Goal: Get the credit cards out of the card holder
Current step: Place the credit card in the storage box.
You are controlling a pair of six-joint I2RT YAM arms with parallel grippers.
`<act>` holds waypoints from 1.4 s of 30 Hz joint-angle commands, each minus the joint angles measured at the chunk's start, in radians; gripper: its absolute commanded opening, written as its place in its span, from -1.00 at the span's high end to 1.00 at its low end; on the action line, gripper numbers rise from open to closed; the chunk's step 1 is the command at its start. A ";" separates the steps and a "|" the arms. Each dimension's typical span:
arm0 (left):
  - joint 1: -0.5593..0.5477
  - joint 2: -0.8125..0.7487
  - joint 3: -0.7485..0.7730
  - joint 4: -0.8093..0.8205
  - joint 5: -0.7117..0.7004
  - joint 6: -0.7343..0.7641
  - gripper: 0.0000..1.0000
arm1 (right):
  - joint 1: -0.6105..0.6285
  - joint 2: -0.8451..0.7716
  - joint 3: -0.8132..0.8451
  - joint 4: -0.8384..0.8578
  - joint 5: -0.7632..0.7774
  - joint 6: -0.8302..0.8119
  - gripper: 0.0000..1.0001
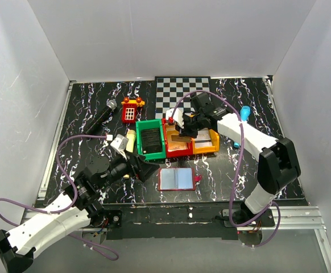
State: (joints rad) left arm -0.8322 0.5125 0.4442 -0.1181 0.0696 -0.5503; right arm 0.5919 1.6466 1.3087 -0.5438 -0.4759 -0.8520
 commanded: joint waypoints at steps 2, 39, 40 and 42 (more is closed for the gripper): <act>0.005 0.001 -0.010 -0.018 0.001 0.012 -0.96 | -0.001 0.033 0.061 0.038 -0.020 -0.056 0.97; 0.005 0.103 -0.018 0.003 0.053 0.009 -0.96 | 0.014 0.301 0.251 -0.180 -0.115 -0.159 0.97; 0.005 0.103 -0.018 0.003 0.055 0.009 -0.96 | 0.014 0.308 0.254 -0.179 -0.113 -0.157 0.97; 0.005 0.103 -0.021 0.005 0.055 0.006 -0.96 | 0.014 0.324 0.264 -0.179 -0.106 -0.150 0.97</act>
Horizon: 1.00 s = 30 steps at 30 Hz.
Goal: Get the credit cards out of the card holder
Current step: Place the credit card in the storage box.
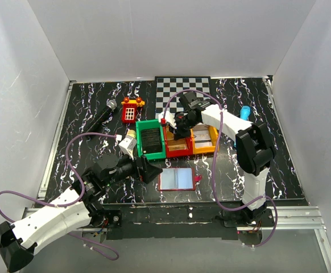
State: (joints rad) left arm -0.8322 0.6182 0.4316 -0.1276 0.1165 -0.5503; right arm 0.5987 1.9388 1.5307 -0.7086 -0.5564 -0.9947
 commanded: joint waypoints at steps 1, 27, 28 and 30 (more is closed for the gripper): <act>0.005 -0.003 -0.010 0.016 0.008 0.006 -0.96 | 0.009 0.038 0.048 -0.017 -0.020 -0.004 0.97; 0.005 0.015 -0.008 0.017 0.008 0.013 -0.96 | 0.007 0.100 0.098 0.040 0.089 0.036 0.97; 0.005 0.017 -0.008 0.017 0.009 0.013 -0.96 | 0.007 0.098 0.100 0.043 0.090 0.034 0.97; 0.005 0.021 -0.008 0.017 0.009 0.013 -0.96 | 0.007 0.094 0.106 0.040 0.087 0.027 0.97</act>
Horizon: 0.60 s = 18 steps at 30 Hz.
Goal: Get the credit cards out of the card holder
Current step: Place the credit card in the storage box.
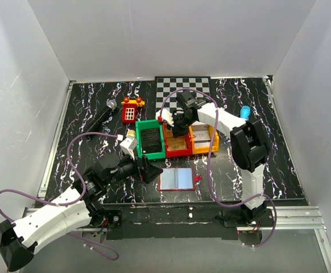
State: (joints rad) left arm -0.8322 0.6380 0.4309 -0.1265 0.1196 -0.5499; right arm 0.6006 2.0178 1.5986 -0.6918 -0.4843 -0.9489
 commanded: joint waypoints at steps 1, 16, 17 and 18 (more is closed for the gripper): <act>0.005 0.002 -0.007 0.016 0.008 0.013 -0.96 | 0.005 0.013 0.041 0.023 0.015 -0.021 0.97; 0.005 0.005 -0.009 0.016 0.008 0.011 -0.96 | 0.005 0.013 0.046 0.029 0.044 -0.028 0.97; 0.005 0.005 -0.011 0.016 0.008 0.011 -0.96 | 0.005 0.010 0.043 0.035 0.047 -0.027 0.97; 0.005 0.005 -0.009 0.016 0.008 0.011 -0.96 | 0.005 0.009 0.041 0.041 0.049 -0.027 0.97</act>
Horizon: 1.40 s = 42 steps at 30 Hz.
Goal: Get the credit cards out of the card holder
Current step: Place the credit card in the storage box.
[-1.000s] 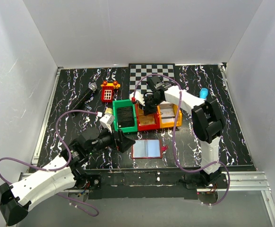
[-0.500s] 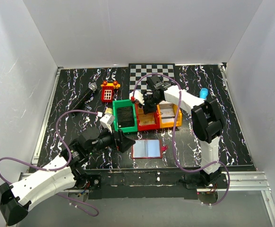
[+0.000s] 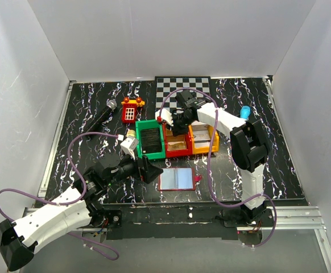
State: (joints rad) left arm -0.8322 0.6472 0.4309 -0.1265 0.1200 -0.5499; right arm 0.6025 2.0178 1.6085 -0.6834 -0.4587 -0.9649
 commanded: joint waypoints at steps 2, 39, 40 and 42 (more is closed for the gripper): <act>0.005 -0.003 -0.012 0.021 0.010 0.013 -0.96 | 0.003 0.001 0.028 0.047 0.035 -0.011 0.97; 0.005 0.011 -0.009 0.027 0.017 0.010 -0.96 | 0.003 -0.013 -0.015 0.113 0.086 0.063 0.67; 0.005 0.011 -0.009 0.027 0.017 0.010 -0.96 | 0.003 -0.016 -0.016 0.120 0.089 0.072 0.67; 0.005 0.012 -0.007 0.027 0.017 0.010 -0.96 | 0.003 -0.022 -0.015 0.137 0.109 0.084 0.66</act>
State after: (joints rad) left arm -0.8322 0.6601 0.4202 -0.1104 0.1287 -0.5499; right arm 0.6044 2.0178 1.5940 -0.5961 -0.3748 -0.9134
